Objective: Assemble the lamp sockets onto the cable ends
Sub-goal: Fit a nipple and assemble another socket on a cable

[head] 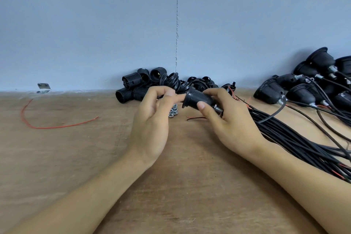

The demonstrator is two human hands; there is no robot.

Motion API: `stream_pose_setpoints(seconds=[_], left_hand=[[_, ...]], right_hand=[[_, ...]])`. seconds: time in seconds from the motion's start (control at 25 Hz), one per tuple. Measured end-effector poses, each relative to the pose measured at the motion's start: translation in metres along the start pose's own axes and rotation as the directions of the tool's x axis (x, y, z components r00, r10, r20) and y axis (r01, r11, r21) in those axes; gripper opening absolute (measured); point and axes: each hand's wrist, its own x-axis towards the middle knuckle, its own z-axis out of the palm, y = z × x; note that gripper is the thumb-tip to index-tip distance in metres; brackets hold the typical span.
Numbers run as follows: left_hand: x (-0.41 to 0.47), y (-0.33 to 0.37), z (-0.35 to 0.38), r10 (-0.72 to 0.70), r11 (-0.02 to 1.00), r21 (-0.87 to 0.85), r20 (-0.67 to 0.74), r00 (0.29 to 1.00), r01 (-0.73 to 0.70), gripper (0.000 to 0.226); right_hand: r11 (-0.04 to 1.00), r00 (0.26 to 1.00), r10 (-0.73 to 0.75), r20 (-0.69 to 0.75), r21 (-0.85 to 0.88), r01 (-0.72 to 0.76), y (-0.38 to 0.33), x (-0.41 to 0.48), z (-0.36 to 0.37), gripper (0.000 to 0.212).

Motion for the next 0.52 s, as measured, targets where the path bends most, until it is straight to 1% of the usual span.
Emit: stream_pose_setpoints(seconds=[0.08,0.12,0.2,0.24,0.32,0.36,0.44,0.52], left_hand=[[0.0002,-0.0032,-0.0008,-0.044,0.998,0.053,-0.016,0.999,0.045,0.026],[0.0002,-0.0047,-0.0013,-0.073,0.994,0.08,-0.013,0.997,0.073,0.026],[0.0011,-0.0052,-0.0015,-0.116,0.989,0.094,0.004,0.993,0.115,0.026],[0.0025,-0.0054,-0.0019,-0.127,0.99,0.061,0.01,0.992,0.126,0.026],[0.0046,-0.0028,-0.0031,-0.117,0.993,-0.019,0.01,0.993,0.117,0.029],[0.0047,-0.0005,-0.0031,-0.092,0.995,-0.031,0.007,0.996,0.092,0.031],[0.0028,0.0017,-0.002,-0.041,0.999,0.001,0.006,0.999,0.041,0.034],[0.0002,0.0009,-0.0012,-0.021,0.999,0.037,0.009,1.0,0.02,0.035]], right_hand=[[0.999,0.999,0.02,-0.048,0.031,-0.018,0.001,0.0013,-0.0001,0.034],[0.999,0.999,0.0,-0.043,0.034,0.002,0.0,0.0009,0.0002,0.034],[0.997,0.997,-0.069,0.02,0.024,0.068,-0.0038,-0.0022,0.0014,0.037],[0.996,0.994,-0.087,0.066,0.02,0.086,-0.0056,-0.0036,0.0023,0.038],[0.997,0.988,-0.077,0.135,0.011,0.076,-0.0055,-0.0039,0.0034,0.037],[0.998,0.989,-0.069,0.127,0.002,0.069,-0.0036,-0.0031,0.0034,0.036],[0.999,0.998,-0.043,0.047,0.0,0.043,0.0006,-0.0014,0.0026,0.034],[1.0,0.999,0.005,-0.032,0.029,-0.004,0.0023,0.0005,0.0017,0.033]])
